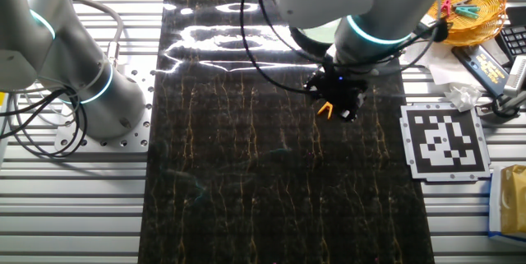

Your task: Use a clamp

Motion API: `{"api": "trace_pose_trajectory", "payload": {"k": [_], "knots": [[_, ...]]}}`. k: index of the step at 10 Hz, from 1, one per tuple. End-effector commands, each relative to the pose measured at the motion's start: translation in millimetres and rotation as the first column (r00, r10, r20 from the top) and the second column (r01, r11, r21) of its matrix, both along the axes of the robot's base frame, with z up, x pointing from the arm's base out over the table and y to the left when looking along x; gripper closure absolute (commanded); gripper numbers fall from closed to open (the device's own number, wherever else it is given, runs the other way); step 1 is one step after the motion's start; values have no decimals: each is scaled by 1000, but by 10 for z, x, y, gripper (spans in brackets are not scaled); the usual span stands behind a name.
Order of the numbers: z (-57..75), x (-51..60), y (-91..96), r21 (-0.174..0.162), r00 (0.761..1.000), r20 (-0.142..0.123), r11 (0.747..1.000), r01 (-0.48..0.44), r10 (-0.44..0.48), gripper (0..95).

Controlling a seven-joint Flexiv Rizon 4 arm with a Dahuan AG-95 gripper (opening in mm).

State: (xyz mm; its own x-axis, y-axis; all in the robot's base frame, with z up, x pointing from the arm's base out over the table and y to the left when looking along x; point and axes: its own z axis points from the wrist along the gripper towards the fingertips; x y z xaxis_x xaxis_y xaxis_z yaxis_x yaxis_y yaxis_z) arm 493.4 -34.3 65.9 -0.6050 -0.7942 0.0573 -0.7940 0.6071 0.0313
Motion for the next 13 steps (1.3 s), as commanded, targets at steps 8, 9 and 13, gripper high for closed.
{"api": "trace_pose_trajectory", "payload": {"k": [8, 9, 13], "knots": [[-244, -22, 24, 42, 996, 45, 997, 70, -72, 570], [-256, -24, 27, 42, 996, 46, 997, 69, -71, 570], [-223, -19, 23, 43, 997, 29, 996, 77, -78, 570]]}}
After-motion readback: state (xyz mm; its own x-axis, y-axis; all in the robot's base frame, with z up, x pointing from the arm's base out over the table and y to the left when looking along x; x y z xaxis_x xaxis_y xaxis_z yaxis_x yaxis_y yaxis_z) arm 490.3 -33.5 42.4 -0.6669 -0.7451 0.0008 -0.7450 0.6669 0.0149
